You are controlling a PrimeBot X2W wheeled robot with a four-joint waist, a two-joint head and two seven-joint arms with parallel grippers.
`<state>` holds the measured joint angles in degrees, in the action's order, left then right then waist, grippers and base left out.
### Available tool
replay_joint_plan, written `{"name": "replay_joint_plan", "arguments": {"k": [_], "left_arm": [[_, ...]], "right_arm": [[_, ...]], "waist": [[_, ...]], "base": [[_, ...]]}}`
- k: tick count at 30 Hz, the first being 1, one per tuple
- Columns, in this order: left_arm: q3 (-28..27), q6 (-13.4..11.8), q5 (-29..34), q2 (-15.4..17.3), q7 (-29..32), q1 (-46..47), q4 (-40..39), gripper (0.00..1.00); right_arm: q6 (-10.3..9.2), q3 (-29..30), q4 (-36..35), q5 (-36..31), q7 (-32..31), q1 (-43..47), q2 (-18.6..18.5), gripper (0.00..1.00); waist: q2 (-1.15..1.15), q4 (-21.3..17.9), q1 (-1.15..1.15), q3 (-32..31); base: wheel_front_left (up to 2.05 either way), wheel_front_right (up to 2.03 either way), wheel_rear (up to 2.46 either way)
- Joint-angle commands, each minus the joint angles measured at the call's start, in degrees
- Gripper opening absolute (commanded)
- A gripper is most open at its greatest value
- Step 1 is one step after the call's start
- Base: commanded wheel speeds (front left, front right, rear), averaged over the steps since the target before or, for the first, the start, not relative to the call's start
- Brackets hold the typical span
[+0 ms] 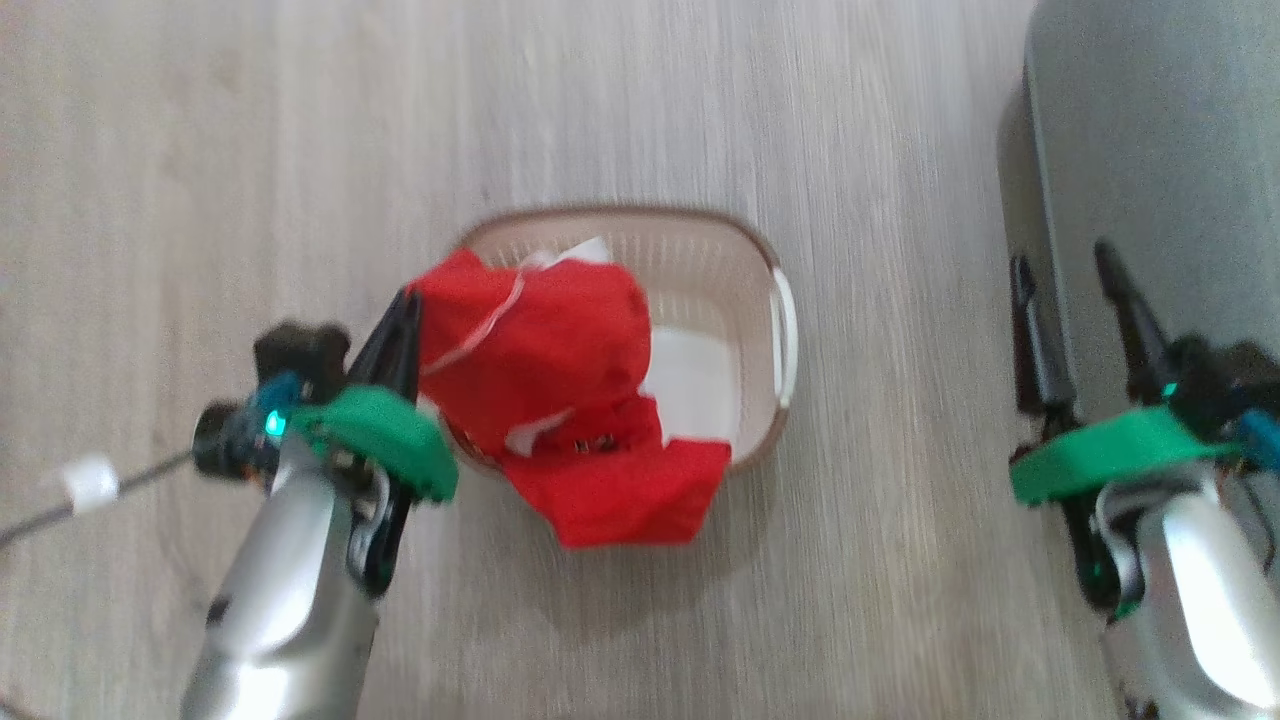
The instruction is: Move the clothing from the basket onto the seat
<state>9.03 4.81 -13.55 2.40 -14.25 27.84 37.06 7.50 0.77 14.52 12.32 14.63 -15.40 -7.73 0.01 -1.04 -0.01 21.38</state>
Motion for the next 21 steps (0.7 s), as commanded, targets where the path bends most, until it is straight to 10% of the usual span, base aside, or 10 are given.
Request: {"name": "replay_joint_plan", "arguments": {"k": [1,21], "left_arm": [[-2.29,-0.44,-0.15,1.57,-0.74,-1.75,-3.5,0.0],[-6.37,-2.27,-0.69,1.54,-0.74,-18.75,-16.94,0.0]], "right_arm": [[-0.01,-1.42,-1.13,-0.51,0.37,1.67,-1.09,1.0],[-0.01,-3.97,2.0,-1.57,0.37,10.47,-3.61,1.0]], "waist": [[-0.01,3.57,0.01,-8.47],[-0.01,3.61,0.01,-21.75]], "base": [[0.0,0.0,0.0],[0.0,0.0,0.0]]}}
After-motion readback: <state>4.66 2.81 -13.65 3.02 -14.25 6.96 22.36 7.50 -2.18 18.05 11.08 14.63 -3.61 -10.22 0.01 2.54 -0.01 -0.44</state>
